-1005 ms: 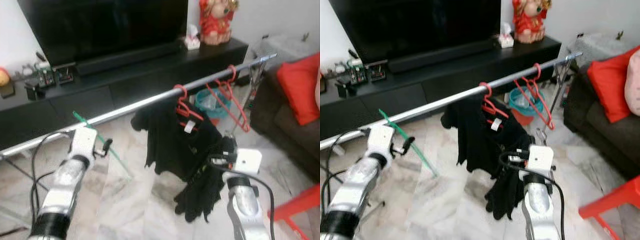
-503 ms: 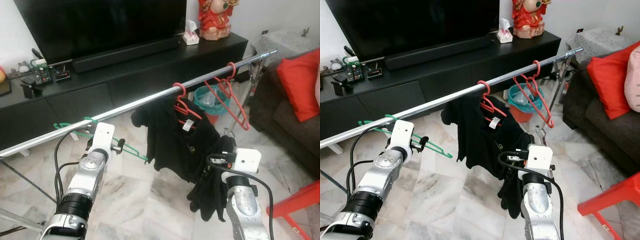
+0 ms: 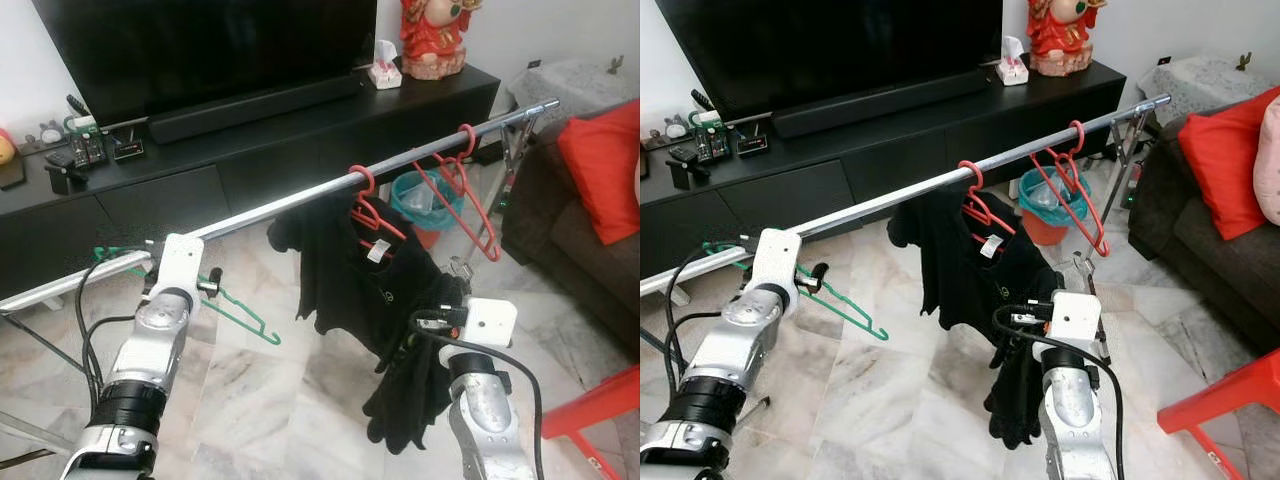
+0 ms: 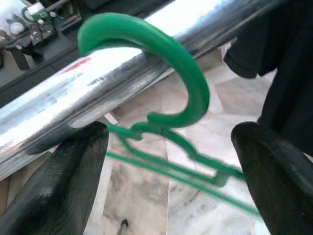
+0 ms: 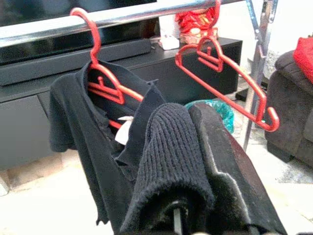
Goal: Hang hanger
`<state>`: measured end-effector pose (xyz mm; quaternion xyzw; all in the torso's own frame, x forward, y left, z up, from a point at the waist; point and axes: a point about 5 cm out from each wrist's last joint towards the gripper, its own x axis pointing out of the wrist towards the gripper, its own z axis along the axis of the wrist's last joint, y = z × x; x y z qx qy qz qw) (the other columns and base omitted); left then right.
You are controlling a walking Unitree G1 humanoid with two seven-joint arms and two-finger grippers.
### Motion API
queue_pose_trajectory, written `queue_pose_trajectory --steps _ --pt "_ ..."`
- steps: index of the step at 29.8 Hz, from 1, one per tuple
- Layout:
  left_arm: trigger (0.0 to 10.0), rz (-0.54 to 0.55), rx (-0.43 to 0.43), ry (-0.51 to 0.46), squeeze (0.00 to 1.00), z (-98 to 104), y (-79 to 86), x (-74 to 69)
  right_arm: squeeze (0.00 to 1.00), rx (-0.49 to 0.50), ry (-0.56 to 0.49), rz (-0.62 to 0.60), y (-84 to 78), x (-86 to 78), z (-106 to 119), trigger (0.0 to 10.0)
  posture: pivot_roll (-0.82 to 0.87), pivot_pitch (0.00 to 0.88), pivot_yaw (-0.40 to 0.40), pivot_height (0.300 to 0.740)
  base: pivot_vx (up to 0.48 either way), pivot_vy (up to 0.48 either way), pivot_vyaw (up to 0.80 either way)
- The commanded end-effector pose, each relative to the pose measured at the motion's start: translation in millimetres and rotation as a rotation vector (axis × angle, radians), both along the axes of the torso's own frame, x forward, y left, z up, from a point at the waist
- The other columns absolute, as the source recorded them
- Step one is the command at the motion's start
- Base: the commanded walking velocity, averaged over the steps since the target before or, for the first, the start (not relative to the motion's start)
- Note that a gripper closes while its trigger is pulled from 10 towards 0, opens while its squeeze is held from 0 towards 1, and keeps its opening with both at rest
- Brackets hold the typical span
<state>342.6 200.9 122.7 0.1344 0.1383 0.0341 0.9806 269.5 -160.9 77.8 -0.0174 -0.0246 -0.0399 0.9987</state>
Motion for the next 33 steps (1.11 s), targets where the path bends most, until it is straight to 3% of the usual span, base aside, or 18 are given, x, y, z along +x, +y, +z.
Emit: queue_pose_trajectory --steps 1,6,19,20,21,22,23,25,26,31,33 --pt "10.0 -0.035 0.028 -0.014 0.00 10 -2.7 -1.4 0.00 -0.003 -0.024 0.014 3.5 1.9 5 10.0 0.03 0.012 0.074 0.740 0.000 0.000 0.00" --pt "10.0 -0.061 0.081 -0.005 0.00 16 -5.6 -2.5 0.00 -0.002 -0.024 0.017 4.3 1.7 4 10.0 0.03 0.000 0.076 0.740 0.000 0.000 0.00" --pt "10.0 -0.055 0.044 0.031 0.00 3 -16.5 -2.5 0.00 -0.003 -0.028 0.018 4.8 2.0 5 10.0 0.02 0.000 0.079 0.740 0.000 0.000 0.00" --pt "5.9 -0.055 0.034 0.031 0.00 0 -17.6 -1.9 0.00 -0.002 -0.028 0.018 4.9 2.2 5 10.0 0.02 0.000 0.079 0.740 0.000 0.000 0.00" --pt "5.9 -0.055 0.034 0.031 0.00 0 -17.6 -1.9 0.00 -0.002 -0.028 0.018 4.9 2.2 5 10.0 0.02 0.000 0.079 0.740 0.000 0.000 0.00" --pt "2.0 -0.053 0.026 0.026 0.00 -2 -17.8 -1.6 0.00 -0.002 -0.027 0.019 5.2 2.2 4 10.0 0.02 0.000 0.079 0.740 0.000 0.000 0.00" --pt "0.0 -0.049 0.024 0.034 0.00 -8 -17.3 -1.6 0.00 -0.002 -0.026 0.020 5.7 2.2 4 10.0 0.02 0.000 0.078 0.740 0.000 0.000 0.00" --pt "0.0 -0.050 -0.004 0.036 0.00 -12 -17.2 -1.5 0.00 -0.002 -0.027 0.023 6.8 2.5 5 10.0 0.02 0.000 0.080 0.740 0.000 0.000 0.00" --pt "0.7 -0.059 -0.022 0.024 0.00 -13 -18.1 -0.7 0.00 -0.001 -0.028 0.024 7.3 2.6 5 10.0 0.02 0.000 0.079 0.740 0.000 0.000 0.00" --pt "0.7 -0.047 -0.062 0.005 0.00 -16 -16.9 1.7 0.00 -0.002 -0.028 0.021 6.4 2.2 5 10.0 0.02 0.000 0.080 0.740 0.000 0.000 0.00" --pt "1.2 -0.050 -0.082 0.000 0.00 -16 -16.8 2.7 0.00 -0.002 -0.027 0.019 6.1 1.9 5 10.0 0.02 0.000 0.081 0.740 0.000 0.000 0.00"
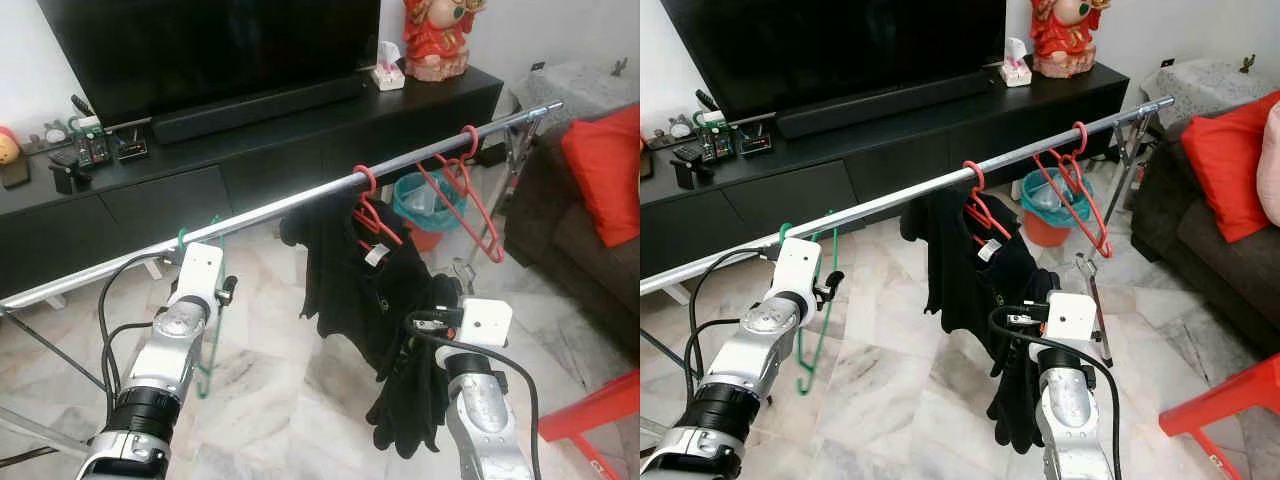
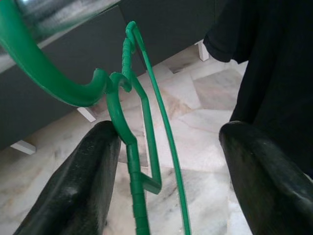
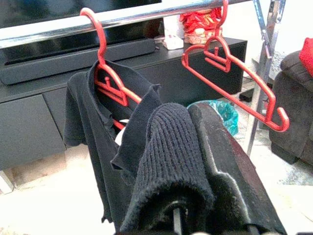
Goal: Hang hanger
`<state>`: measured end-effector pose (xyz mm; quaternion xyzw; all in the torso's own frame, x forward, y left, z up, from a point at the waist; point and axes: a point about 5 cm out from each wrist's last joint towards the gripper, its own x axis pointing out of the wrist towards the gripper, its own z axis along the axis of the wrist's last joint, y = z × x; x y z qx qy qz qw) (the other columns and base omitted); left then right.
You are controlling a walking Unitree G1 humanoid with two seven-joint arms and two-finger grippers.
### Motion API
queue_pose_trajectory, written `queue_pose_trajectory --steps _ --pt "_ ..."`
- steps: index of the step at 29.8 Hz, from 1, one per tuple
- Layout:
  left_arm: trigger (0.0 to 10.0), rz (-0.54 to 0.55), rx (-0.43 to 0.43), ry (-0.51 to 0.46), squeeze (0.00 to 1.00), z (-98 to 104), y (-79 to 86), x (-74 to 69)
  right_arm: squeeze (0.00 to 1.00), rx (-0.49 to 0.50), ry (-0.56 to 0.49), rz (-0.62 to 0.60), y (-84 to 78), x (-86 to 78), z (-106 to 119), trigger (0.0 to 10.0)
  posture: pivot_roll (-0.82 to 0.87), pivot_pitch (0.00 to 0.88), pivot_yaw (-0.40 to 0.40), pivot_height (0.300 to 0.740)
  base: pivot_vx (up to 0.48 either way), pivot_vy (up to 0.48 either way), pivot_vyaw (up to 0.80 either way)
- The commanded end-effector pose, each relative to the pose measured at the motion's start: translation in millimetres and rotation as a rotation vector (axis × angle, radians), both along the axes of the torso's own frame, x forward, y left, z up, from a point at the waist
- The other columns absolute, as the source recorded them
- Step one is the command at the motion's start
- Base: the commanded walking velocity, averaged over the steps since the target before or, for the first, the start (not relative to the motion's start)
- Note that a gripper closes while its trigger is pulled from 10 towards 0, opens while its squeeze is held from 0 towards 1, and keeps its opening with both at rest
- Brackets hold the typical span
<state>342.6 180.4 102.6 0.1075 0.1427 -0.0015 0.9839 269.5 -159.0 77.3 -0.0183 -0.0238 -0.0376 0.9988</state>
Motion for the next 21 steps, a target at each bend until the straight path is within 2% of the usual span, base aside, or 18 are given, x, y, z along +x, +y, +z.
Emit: queue_pose_trajectory --steps 1,2,3,4,10,11,13,14,21 --pt "3.8 0.008 -0.008 -0.021 0.00 3.8 4.0 3.4 0.00 0.000 -0.029 0.015 4.3 1.9 5.1 10.0 0.02 0.000 0.081 0.740 0.000 0.000 0.00" --pt "8.6 0.014 -0.006 -0.027 0.00 3.7 4.9 3.9 0.00 0.000 -0.028 0.015 4.3 1.9 5.0 10.0 0.02 0.000 0.081 0.740 0.000 0.000 0.00" --pt "8.6 0.014 -0.006 -0.027 0.00 3.7 4.9 3.9 0.00 0.000 -0.028 0.015 4.3 1.9 5.0 10.0 0.02 0.000 0.081 0.740 0.000 0.000 0.00" --pt "10.0 0.020 -0.022 -0.036 0.00 3.9 5.7 4.3 0.00 0.000 -0.028 0.015 4.2 1.7 4.9 10.0 0.02 0.000 0.080 0.740 0.000 0.000 0.00" --pt "10.0 0.010 -0.022 -0.052 0.00 3.8 5.9 5.7 0.00 0.000 -0.026 0.017 4.9 1.6 4.4 10.0 0.02 0.000 0.080 0.740 0.000 0.000 0.00" --pt "9.0 0.008 -0.020 -0.051 0.00 3.7 5.8 5.8 0.00 0.000 -0.027 0.017 5.0 1.6 4.5 10.0 0.02 0.000 0.079 0.740 0.000 0.000 0.00" --pt "2.0 -0.003 0.001 -0.051 0.00 3.4 5.4 6.0 0.00 0.000 -0.027 0.018 5.2 1.7 4.5 10.0 0.02 0.000 0.079 0.740 0.000 0.000 0.00" --pt "0.0 -0.011 0.026 -0.050 0.00 2.3 5.0 5.8 0.00 0.000 -0.027 0.018 5.3 1.9 4.7 10.0 0.02 0.000 0.082 0.740 0.000 0.000 0.00" --pt "0.0 -0.023 0.062 -0.035 0.00 -1.4 3.6 4.7 0.00 0.001 -0.029 0.015 4.6 2.0 5.1 10.0 0.01 0.000 0.083 0.740 0.000 0.000 0.00"
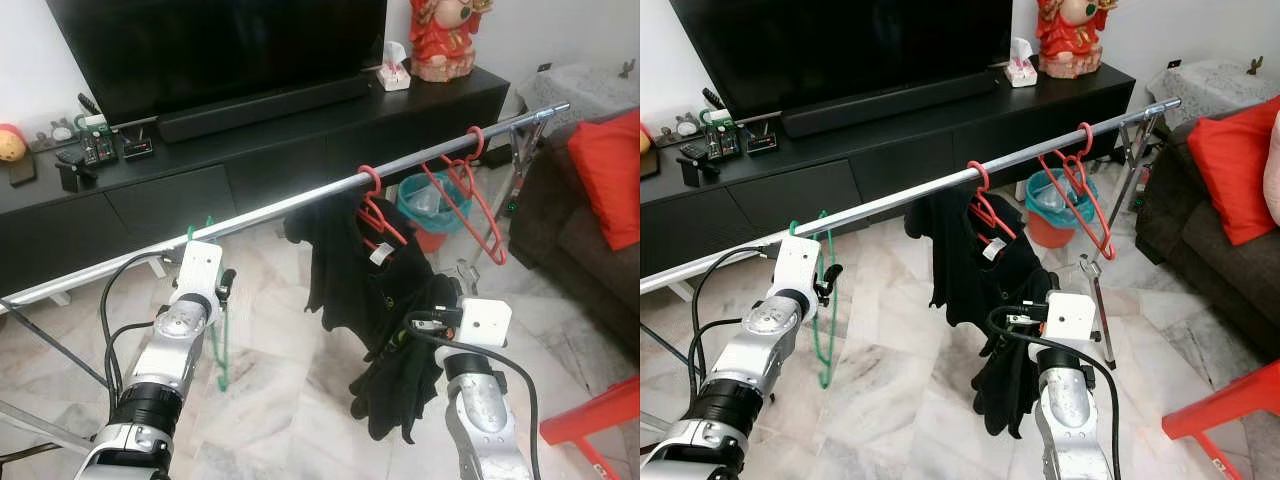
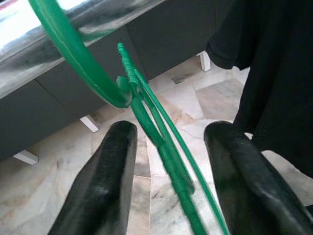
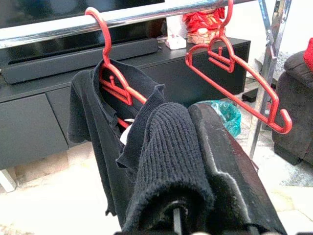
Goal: Hang hanger
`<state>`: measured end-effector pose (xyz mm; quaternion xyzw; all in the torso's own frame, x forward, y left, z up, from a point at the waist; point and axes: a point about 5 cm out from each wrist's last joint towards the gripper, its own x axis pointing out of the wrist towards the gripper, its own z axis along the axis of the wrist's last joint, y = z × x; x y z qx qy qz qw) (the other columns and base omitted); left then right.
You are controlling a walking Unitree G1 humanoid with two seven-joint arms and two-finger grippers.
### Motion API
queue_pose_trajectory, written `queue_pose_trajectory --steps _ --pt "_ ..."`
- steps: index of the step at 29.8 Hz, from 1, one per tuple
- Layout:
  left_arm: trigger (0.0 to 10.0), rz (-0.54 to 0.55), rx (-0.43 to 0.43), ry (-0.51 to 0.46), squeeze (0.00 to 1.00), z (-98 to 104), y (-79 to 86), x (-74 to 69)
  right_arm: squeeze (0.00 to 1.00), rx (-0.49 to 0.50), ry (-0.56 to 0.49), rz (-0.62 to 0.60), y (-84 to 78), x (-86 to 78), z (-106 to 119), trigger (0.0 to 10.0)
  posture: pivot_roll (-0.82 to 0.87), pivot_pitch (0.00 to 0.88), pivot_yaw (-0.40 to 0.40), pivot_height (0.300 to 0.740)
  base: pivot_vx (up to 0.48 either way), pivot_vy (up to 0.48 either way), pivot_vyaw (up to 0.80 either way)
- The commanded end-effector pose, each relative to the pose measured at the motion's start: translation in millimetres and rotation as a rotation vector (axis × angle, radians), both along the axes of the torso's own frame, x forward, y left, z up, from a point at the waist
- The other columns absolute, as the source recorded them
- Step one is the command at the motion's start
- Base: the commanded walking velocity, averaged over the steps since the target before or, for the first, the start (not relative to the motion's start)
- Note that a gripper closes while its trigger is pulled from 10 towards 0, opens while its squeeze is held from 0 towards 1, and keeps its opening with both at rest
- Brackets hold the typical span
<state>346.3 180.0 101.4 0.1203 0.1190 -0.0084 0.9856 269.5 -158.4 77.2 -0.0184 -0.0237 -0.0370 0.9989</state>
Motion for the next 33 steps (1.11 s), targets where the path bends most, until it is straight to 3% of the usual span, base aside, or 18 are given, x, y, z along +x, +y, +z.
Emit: queue_pose_trajectory --steps 1,17,33 --pt "0.0 -0.001 0.051 0.013 0.00 -0.9 4.1 1.1 0.00 0.001 -0.029 0.014 4.1 2.2 5.2 10.0 0.01 0.000 0.084 0.740 0.000 0.000 0.00" --pt "0.0 -0.002 0.080 0.026 0.00 -4.4 5.2 0.3 0.00 0.005 -0.029 0.012 4.7 1.4 4.9 10.0 0.01 0.000 0.087 0.740 0.000 0.000 0.00" --pt "0.0 0.011 0.039 -0.008 0.00 -3.7 3.4 -1.2 0.00 0.005 -0.026 0.019 6.1 0.3 3.6 10.0 0.01 0.000 0.084 0.740 0.000 0.000 0.00"
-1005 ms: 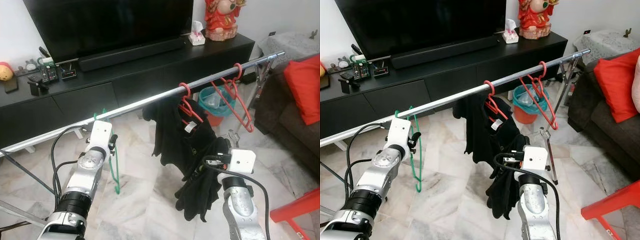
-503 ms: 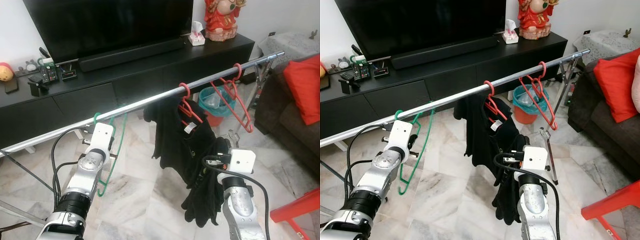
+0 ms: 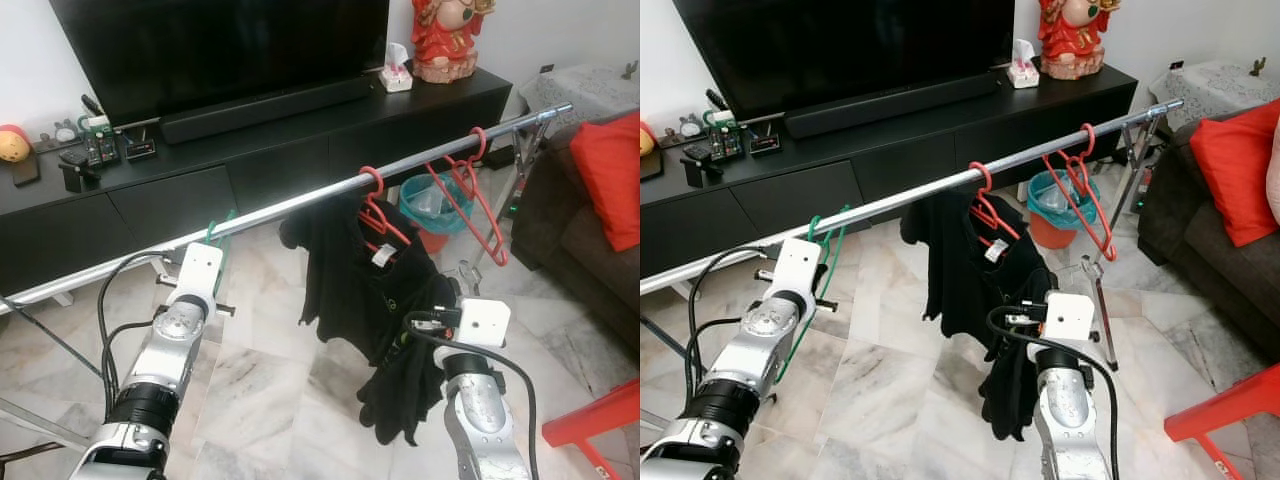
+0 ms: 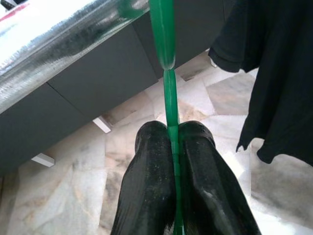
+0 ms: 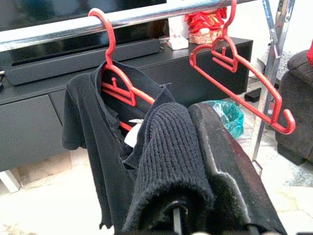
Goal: Hang hanger
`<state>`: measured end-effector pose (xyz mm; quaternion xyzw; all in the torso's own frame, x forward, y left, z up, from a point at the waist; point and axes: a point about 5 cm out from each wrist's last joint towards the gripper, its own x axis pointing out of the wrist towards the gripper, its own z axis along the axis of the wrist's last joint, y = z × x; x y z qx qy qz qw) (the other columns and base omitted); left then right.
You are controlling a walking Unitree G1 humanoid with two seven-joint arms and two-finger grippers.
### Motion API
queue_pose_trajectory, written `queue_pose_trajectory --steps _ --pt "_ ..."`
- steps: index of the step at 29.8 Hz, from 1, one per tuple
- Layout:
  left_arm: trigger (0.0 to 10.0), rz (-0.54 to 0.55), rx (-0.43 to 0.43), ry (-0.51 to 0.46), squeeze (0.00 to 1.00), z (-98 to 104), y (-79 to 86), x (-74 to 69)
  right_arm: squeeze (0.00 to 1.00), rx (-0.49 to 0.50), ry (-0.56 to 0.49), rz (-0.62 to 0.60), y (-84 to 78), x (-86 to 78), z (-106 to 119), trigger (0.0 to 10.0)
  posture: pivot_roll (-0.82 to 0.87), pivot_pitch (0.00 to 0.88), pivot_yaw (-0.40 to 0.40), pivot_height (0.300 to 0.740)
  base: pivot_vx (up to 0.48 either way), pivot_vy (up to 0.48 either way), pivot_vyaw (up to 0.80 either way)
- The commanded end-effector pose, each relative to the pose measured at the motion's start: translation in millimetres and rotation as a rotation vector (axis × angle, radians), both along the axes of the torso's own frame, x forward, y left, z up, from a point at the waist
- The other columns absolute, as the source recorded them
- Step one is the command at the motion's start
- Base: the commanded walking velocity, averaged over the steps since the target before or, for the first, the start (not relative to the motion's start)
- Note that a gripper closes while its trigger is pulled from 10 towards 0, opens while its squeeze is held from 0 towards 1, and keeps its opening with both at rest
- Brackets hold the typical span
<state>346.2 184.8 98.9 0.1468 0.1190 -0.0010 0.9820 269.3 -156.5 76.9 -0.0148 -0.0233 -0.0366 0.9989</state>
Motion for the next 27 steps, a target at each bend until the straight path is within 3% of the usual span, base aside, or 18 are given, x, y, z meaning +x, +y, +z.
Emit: queue_pose_trajectory --steps 1,5,7,8,9,10,11,12,19,27 --pt "0.0 0.005 -0.023 -0.010 0.00 -1 -1.5 -1.2 0.00 -0.002 -0.027 0.018 4.3 0.4 4 10.0 0.01 0.000 0.084 0.740 0.000 0.000 0.00" --pt "0.0 0.018 -0.051 -0.039 0.00 0 -1.3 -3.0 0.00 -0.002 -0.026 0.016 3.8 -0.5 3 10.0 0.00 0.000 0.084 0.740 0.000 0.000 0.00" --pt "0.0 0.008 -0.106 -0.079 0.00 4 -3.4 -4.5 0.00 -0.004 -0.025 0.016 3.5 -0.9 3 10.0 0.00 0.000 0.082 0.740 0.000 0.000 0.00" --pt "0.5 -0.003 -0.130 -0.104 0.00 7 -4.6 -5.8 0.00 -0.004 -0.024 0.016 3.3 -1.1 3 10.0 0.00 0.000 0.082 0.740 0.000 0.000 0.00" --pt "3.6 -0.010 -0.147 -0.126 0.00 9 -5.2 -7.3 0.00 -0.004 -0.023 0.016 3.1 -1.2 2 10.0 0.00 0.000 0.081 0.740 0.000 0.000 0.00" --pt "3.6 -0.013 -0.154 -0.137 0.00 10 -5.4 -8.2 0.00 -0.004 -0.022 0.015 3.0 -1.2 2 10.0 0.00 0.000 0.081 0.740 0.000 0.000 0.00" --pt "9.6 -0.018 -0.168 -0.153 0.00 11 -5.6 -9.8 0.00 -0.005 -0.021 0.015 2.7 -1.4 2 10.0 0.00 0.000 0.079 0.740 0.000 0.000 0.00" --pt "10.0 -0.023 -0.186 -0.174 0.00 12 -5.7 -12.2 0.00 -0.006 -0.020 0.015 2.3 -1.8 1 10.0 0.00 0.000 0.076 0.740 0.000 0.000 0.00" --pt "10.0 -0.065 -0.217 -0.222 0.00 3 0.1 -33.0 0.00 -0.012 -0.011 0.011 -0.8 -3.8 -2 10.0 -0.01 0.000 0.068 0.740 0.000 0.000 0.00" --pt "10.0 -0.090 -0.221 -0.205 0.00 -15 4.9 -54.3 0.00 -0.027 -0.003 -0.001 -8.7 -4.8 -2 10.0 0.00 0.000 0.058 0.740 0.000 0.000 0.00"
